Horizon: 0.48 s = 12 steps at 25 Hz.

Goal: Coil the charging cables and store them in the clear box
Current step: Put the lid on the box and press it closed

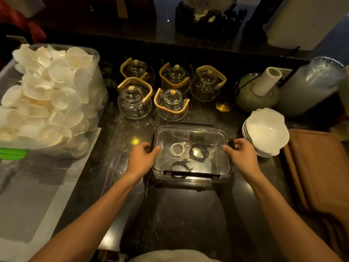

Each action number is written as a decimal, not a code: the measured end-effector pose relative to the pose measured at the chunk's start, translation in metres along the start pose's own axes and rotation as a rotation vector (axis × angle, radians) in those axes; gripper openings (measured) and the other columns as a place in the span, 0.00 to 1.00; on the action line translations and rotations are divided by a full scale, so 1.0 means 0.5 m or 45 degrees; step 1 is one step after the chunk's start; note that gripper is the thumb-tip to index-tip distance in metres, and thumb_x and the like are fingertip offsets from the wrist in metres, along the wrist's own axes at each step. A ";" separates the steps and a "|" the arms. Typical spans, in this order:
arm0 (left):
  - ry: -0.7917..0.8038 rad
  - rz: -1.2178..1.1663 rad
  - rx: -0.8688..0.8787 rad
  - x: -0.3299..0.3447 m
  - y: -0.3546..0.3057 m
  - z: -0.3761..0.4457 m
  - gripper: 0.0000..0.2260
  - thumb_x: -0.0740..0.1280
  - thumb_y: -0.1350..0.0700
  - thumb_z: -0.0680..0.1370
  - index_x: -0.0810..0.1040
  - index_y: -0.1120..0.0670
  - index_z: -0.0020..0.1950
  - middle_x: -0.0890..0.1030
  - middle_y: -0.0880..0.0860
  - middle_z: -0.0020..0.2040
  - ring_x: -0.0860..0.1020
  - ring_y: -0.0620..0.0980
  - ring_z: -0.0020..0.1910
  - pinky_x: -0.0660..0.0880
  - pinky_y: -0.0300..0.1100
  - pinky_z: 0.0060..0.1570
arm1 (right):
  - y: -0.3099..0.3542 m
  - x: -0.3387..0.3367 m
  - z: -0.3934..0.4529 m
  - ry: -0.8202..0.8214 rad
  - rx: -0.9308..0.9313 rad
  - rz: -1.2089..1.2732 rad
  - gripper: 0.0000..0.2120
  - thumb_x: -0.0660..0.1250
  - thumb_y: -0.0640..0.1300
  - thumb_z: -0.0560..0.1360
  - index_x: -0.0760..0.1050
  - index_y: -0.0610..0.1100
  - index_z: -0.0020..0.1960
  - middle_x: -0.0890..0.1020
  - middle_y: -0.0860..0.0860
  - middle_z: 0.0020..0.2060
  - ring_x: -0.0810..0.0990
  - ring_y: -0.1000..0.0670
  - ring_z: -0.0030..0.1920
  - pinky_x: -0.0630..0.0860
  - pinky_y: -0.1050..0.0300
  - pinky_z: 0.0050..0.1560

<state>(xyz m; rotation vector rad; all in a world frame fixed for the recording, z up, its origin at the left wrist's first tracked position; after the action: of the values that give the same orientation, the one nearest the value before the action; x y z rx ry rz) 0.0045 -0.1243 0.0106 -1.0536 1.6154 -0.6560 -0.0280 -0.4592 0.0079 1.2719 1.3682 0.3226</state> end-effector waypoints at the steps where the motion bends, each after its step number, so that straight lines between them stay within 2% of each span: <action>1: -0.007 -0.002 -0.004 0.006 0.003 0.001 0.09 0.74 0.49 0.77 0.80 0.53 0.44 0.80 0.45 0.33 0.77 0.44 0.33 0.72 0.36 0.33 | -0.004 0.002 0.002 -0.014 -0.032 -0.025 0.12 0.76 0.48 0.75 0.73 0.54 0.53 0.78 0.60 0.44 0.78 0.56 0.46 0.78 0.50 0.50; 4: -0.021 -0.005 0.001 0.002 0.015 0.007 0.08 0.76 0.49 0.76 0.82 0.52 0.44 0.80 0.45 0.31 0.77 0.40 0.31 0.73 0.35 0.33 | -0.008 0.005 0.001 -0.082 -0.108 -0.022 0.10 0.75 0.49 0.76 0.74 0.56 0.50 0.78 0.60 0.42 0.78 0.56 0.45 0.74 0.56 0.48; 6: 0.033 -0.030 -0.027 -0.011 0.023 0.019 0.09 0.76 0.49 0.76 0.83 0.53 0.40 0.78 0.46 0.28 0.75 0.40 0.28 0.73 0.33 0.30 | -0.011 0.009 -0.006 -0.111 -0.119 0.007 0.10 0.74 0.50 0.76 0.75 0.56 0.52 0.77 0.64 0.42 0.76 0.62 0.44 0.71 0.63 0.45; 8: 0.097 -0.049 -0.070 -0.021 0.026 0.028 0.09 0.76 0.51 0.76 0.84 0.54 0.40 0.82 0.48 0.31 0.79 0.44 0.31 0.77 0.37 0.34 | -0.021 0.013 -0.013 -0.150 -0.098 0.016 0.12 0.74 0.50 0.77 0.78 0.54 0.59 0.75 0.65 0.41 0.75 0.67 0.42 0.67 0.69 0.43; 10: 0.138 -0.058 -0.089 -0.025 0.026 0.033 0.07 0.76 0.52 0.76 0.85 0.54 0.40 0.85 0.50 0.33 0.83 0.47 0.35 0.81 0.43 0.40 | -0.030 0.014 -0.016 -0.183 -0.089 0.017 0.14 0.74 0.49 0.77 0.80 0.47 0.61 0.75 0.66 0.39 0.76 0.70 0.41 0.67 0.70 0.42; 12: 0.158 -0.103 -0.106 -0.025 0.029 0.029 0.08 0.77 0.53 0.75 0.85 0.56 0.42 0.86 0.54 0.37 0.84 0.48 0.36 0.82 0.45 0.42 | -0.035 0.012 -0.019 -0.176 -0.078 0.026 0.13 0.73 0.50 0.78 0.80 0.48 0.60 0.76 0.66 0.40 0.76 0.68 0.42 0.70 0.66 0.43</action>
<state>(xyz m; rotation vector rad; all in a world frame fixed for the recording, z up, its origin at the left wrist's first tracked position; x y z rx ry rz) 0.0145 -0.1054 0.0001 -1.1634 1.7265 -0.7257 -0.0425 -0.4564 -0.0064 1.2350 1.2205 0.2831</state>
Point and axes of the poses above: each hand's wrist, its own z-axis towards the middle knuckle, its own x-axis out of the palm, y = z × x, the point moved 3 cm from there along z, towards the middle knuckle
